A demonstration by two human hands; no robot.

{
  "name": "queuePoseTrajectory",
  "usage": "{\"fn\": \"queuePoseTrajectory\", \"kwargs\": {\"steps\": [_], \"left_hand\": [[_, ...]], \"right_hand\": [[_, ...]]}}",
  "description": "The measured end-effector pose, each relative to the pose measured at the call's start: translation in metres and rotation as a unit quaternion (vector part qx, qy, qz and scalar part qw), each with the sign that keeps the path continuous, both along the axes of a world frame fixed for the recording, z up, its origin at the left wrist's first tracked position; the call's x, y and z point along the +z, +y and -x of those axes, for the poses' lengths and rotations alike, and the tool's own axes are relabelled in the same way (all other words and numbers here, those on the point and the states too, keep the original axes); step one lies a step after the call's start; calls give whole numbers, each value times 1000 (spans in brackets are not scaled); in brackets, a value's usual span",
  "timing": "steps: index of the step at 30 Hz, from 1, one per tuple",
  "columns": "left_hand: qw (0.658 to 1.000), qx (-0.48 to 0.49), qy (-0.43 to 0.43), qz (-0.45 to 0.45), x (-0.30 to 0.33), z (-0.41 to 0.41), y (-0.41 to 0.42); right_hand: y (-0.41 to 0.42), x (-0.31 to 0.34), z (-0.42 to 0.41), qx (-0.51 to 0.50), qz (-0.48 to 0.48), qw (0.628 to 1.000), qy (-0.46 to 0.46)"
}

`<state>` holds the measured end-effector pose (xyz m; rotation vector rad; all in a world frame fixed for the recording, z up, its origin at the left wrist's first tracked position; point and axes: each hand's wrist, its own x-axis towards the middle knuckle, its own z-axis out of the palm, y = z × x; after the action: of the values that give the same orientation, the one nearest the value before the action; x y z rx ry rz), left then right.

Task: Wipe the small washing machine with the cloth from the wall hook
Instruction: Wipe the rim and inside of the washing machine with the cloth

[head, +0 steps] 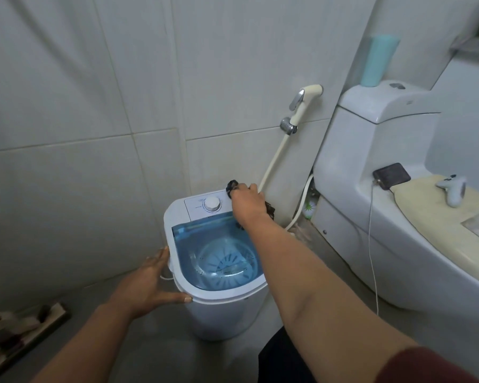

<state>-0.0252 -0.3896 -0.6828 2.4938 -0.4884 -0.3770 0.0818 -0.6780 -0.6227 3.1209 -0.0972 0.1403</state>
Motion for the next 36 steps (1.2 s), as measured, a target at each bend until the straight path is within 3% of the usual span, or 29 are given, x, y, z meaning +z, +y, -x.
{"fn": "queuePoseTrajectory", "kwargs": {"steps": [6, 18, 29, 36], "left_hand": [[1000, 2, 0, 5, -3, 0, 0], [1000, 10, 11, 1, -6, 0, 1], [1000, -3, 4, 7, -16, -7, 4], [999, -31, -12, 36, -16, -10, 4]], "right_hand": [[-33, 4, -32, -32, -115, 992, 44], [-73, -10, 14, -16, -104, 991, 89], [-72, -24, 45, -14, -94, 994, 47], [-68, -37, 68, -33, -182, 982, -26]]}}
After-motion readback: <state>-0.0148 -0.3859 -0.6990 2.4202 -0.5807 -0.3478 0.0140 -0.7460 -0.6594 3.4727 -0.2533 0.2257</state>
